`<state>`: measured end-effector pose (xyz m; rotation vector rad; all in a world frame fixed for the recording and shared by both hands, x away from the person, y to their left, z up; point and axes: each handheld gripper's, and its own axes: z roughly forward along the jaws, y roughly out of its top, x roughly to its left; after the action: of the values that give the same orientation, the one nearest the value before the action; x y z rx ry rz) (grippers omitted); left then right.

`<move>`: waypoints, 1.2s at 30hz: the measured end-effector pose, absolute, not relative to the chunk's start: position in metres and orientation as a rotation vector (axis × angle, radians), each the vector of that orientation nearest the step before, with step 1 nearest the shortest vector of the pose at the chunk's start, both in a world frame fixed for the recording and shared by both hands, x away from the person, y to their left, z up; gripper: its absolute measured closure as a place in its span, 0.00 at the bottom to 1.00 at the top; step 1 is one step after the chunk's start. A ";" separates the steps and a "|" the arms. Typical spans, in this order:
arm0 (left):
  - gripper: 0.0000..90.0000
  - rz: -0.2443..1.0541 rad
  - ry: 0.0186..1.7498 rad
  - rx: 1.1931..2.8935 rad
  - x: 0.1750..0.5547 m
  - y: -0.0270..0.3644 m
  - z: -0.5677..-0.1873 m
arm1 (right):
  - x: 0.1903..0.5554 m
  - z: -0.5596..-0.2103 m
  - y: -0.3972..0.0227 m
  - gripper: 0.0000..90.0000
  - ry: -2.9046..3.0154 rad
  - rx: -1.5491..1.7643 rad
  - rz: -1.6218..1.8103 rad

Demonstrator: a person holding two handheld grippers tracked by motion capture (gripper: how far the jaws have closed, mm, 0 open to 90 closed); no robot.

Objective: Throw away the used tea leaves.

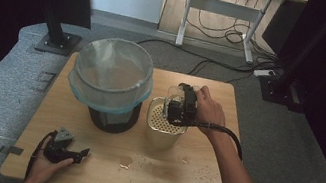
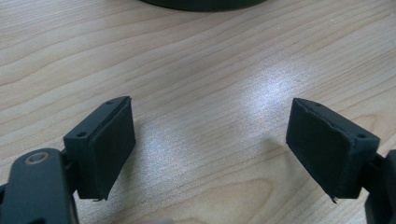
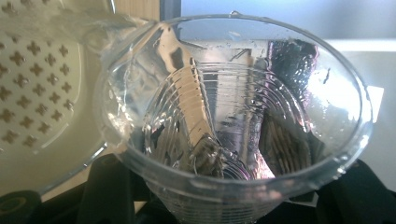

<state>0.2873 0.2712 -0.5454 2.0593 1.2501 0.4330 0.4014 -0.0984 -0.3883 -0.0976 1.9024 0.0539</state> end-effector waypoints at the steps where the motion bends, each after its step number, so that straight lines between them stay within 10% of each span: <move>1: 0.17 0.433 1.250 2.059 0.287 0.271 -0.545 | 0.401 -0.390 -0.097 0.47 1.890 -0.118 0.030; 36: 0.17 0.436 1.256 2.061 0.289 0.272 -0.545 | 0.403 -0.417 -0.074 0.51 1.427 -0.755 -0.623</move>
<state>0.2892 0.2719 -0.5451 2.0606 1.2565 0.4355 0.4032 -0.0738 -0.4172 -0.7549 1.4266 -0.6231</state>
